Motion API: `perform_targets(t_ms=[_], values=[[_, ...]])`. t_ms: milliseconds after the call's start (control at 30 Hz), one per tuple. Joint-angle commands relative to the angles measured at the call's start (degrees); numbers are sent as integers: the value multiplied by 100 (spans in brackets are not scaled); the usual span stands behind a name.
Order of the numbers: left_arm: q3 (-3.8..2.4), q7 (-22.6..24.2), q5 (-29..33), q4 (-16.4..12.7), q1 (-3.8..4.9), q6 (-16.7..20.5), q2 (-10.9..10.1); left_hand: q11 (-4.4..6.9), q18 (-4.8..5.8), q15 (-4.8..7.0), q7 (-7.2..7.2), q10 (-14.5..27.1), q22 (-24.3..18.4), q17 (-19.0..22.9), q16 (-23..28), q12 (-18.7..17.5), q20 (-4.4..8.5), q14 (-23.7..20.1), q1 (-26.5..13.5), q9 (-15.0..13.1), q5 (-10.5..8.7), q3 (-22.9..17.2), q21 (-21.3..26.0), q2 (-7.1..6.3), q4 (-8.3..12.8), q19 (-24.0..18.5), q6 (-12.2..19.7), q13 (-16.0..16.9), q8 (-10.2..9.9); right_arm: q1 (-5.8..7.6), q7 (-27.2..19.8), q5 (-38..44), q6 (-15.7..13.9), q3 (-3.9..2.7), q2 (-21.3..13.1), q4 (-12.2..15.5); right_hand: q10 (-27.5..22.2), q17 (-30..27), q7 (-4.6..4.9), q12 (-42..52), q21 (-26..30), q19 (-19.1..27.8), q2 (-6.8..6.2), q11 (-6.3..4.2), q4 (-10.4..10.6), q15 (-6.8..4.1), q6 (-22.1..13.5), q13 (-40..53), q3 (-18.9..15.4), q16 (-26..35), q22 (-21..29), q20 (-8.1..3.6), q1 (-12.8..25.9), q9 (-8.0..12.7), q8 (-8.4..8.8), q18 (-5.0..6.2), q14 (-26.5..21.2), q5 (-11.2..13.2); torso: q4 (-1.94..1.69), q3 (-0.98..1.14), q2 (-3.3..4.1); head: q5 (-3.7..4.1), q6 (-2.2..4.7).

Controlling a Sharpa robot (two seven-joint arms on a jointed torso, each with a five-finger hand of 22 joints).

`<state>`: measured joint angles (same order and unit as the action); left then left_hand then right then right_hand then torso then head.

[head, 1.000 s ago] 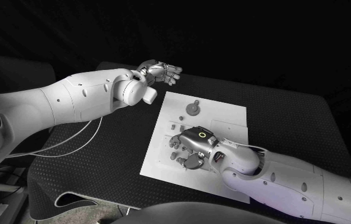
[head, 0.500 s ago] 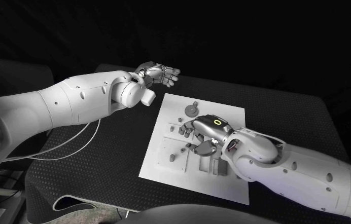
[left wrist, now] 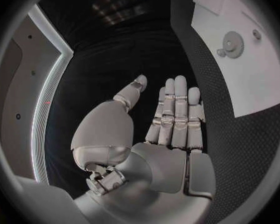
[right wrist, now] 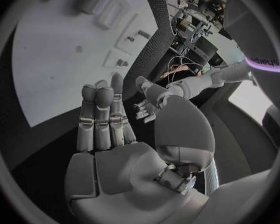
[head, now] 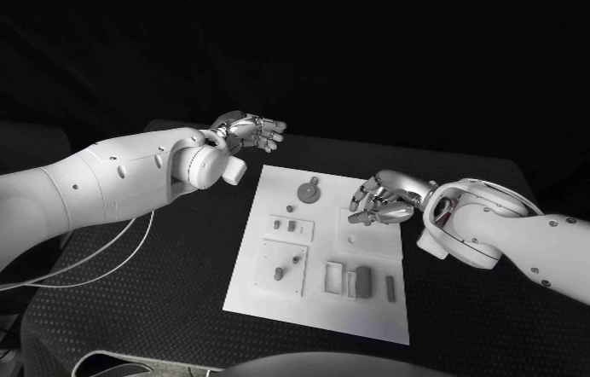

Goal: Assemble the parts on the task board

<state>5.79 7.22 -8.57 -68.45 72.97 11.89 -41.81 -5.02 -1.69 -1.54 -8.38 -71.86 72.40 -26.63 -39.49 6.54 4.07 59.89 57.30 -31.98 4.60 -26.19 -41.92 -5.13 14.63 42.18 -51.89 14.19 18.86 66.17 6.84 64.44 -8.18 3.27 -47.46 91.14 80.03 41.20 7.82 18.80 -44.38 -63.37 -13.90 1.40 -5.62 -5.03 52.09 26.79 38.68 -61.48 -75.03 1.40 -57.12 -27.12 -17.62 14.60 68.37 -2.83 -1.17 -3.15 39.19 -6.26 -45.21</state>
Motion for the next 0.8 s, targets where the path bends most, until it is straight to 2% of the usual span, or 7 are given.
perform_targets(t_ms=[33, 100, 167, 300, 433, 633, 800], values=[[9, 57, 23, 5, -1, -110, 14, -3, -91, -13, -15, 32, 10, -10, 40, 21, -7, 47, -32, 9, -34, -2, 27, -7, -39, 15, 36, -8, 27, 7, 849, -948, 847, 11, -164, 98, -190, 268, -69, 622, -163, -81, 82, -82, 52, -35, 73, 609, -143, -397, -139, -71, 116, -43, -32, 40, 91, 23, 41, 0, -41, 129, 27], [25, 56, 23, 14, -4, -101, -7, -3, -91, -13, -15, 32, 11, -11, 40, 21, -7, 47, -33, 10, -33, -2, 28, -7, -40, 15, 36, -8, 27, 7, 1059, -1009, 868, 27, -264, 158, -790, 564, -132, 1553, -403, -145, -15, -159, 206, -6, 64, 1536, 12, -752, -123, -211, 183, -64, 10, 40, -22, 36, 52, 0, -50, 191, 33], [36, 59, 23, 35, -13, -108, -3, -3, -91, -13, -15, 32, 11, -11, 41, 22, -8, 47, -34, 10, -33, -1, 28, -7, -41, 15, 36, -8, 27, 7, 1264, -1189, 959, 56, -329, 193, -963, 600, -86, 1821, -489, -111, -8, -94, 235, -55, 80, 1785, -45, -784, -133, -205, 256, -86, 11, 40, -31, -3, 78, 13, -63, 207, 32], [43, 64, 23, 39, -38, -122, 1, -3, -91, -13, -15, 32, 12, -13, 42, 22, -8, 47, -36, 11, -33, 0, 28, -6, -42, 15, 36, -8, 28, 6, 1455, -1503, 978, 220, -504, 302, -1306, 854, -70, 2470, -729, -71, -76, -57, 264, -24, -18, 2326, -114, -1062, -125, -257, 320, -111, 80, 40, -71, 10, 102, 36, -87, 233, 6], [45, 64, 23, 62, -58, -128, -8, -3, -91, -14, -15, 32, 13, -15, 44, 22, -8, 47, -39, 12, -33, 0, 29, -3, -44, 16, 37, -8, 29, 6, 1661, -1482, 981, 362, -644, 400, -1440, 1141, -72, 3243, -925, -54, -120, -79, 312, -52, 47, 2872, -132, -1340, -120, -287, 332, -184, 43, 40, -110, 3, 113, 44, -104, 272, -25], [50, 35, 22, 60, -57, -127, -48, -2, -92, -12, -15, 32, 17, -21, 43, 23, -7, 55, -38, 13, -33, 1, 30, -3, -44, 18, 38, -8, 32, 5, 2083, -1329, 1317, 560, -579, 426, -1367, 1367, -147, 3961, -1147, -213, -110, -149, 825, -109, 214, 3290, -143, -1554, -103, -356, 831, -297, -53, 40, 11, 1, 151, 46, -117, 298, -21], [50, 51, 22, 68, -58, -158, 7, -2, -93, -10, -15, 32, 20, -26, 42, 23, -6, 60, -39, 15, -34, 3, 30, -5, -44, 21, 39, -7, 33, -28, 2148, -1259, 1282, 617, -390, 357, -1277, 1450, -198, 4222, -1255, -323, -156, -206, 1051, -172, 273, 3419, -25, -1596, -91, -454, 966, -363, -86, 40, 116, 2, 141, 47, -119, 335, -21]])
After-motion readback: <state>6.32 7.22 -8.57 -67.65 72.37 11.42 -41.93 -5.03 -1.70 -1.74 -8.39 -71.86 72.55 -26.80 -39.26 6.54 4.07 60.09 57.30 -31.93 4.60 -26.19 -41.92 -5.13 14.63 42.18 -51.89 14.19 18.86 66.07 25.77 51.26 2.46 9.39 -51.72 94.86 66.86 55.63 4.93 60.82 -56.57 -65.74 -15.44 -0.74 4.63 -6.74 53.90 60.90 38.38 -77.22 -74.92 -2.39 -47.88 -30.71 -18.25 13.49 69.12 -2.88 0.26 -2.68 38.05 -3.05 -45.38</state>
